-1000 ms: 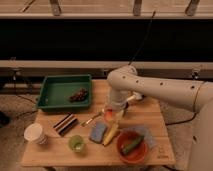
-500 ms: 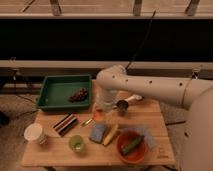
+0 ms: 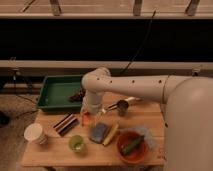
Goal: Place apple in plastic cup
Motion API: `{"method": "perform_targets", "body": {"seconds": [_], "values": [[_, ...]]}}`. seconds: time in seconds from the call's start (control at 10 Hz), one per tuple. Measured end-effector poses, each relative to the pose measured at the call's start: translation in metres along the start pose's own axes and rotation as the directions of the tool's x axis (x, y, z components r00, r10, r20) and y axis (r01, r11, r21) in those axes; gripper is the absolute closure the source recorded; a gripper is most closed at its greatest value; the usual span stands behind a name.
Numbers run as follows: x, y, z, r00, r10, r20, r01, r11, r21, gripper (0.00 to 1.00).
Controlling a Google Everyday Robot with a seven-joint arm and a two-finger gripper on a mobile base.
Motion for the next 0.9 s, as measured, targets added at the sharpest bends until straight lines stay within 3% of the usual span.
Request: {"method": "perform_targets", "body": {"seconds": [0.9], "values": [[-0.051, -0.002, 0.016, 0.989, -0.145, -0.028, 0.143, 0.989, -0.046, 1.0]]}}
